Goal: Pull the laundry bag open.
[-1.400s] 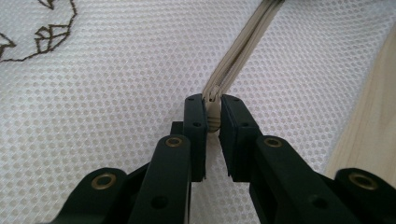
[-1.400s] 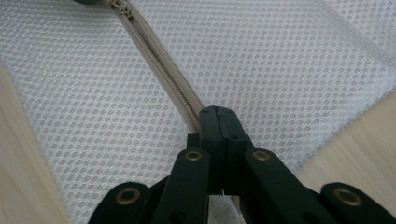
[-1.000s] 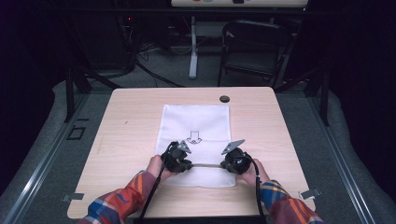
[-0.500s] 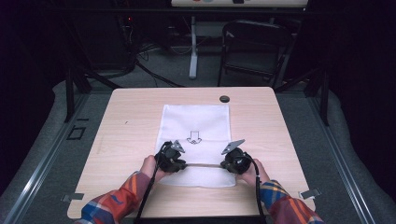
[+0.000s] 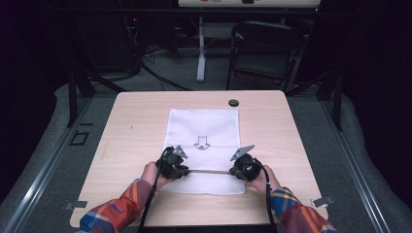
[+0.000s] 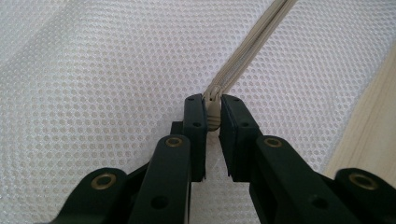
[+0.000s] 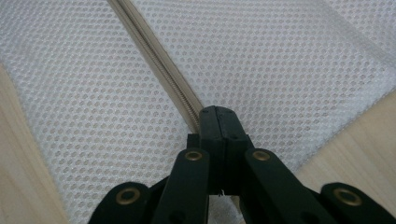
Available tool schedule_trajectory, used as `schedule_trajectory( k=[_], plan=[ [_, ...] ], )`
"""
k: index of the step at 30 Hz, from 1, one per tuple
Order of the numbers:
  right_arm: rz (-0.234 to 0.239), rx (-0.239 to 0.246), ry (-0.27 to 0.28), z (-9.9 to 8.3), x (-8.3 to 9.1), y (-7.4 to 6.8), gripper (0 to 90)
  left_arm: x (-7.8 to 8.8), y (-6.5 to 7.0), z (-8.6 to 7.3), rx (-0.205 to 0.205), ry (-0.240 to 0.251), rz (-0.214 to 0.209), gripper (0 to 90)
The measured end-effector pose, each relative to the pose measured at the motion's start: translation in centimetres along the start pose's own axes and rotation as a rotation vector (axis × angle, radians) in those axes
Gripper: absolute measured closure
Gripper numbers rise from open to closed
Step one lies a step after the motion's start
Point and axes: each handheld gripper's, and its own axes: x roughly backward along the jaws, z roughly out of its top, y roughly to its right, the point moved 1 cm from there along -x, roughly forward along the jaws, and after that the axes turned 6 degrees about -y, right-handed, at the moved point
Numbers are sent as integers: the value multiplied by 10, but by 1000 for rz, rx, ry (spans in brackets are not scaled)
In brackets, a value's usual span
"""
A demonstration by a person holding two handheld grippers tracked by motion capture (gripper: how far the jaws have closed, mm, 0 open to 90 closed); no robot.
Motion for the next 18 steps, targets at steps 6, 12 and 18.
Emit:
schedule_trajectory(
  k=[6, 12, 18],
  plan=[
    [0, 0, 0, 0, 0, 0, 900, 3, -3, -5, 8, -1, 11, 808],
    [0, 0, -1, 0, 0, 0, 900, 6, -7, -10, 25, -4, 20, 808],
    [-1, 3, 4, 0, 0, 0, 900, 11, -12, -15, 38, 1, 27, 807]
  ],
)
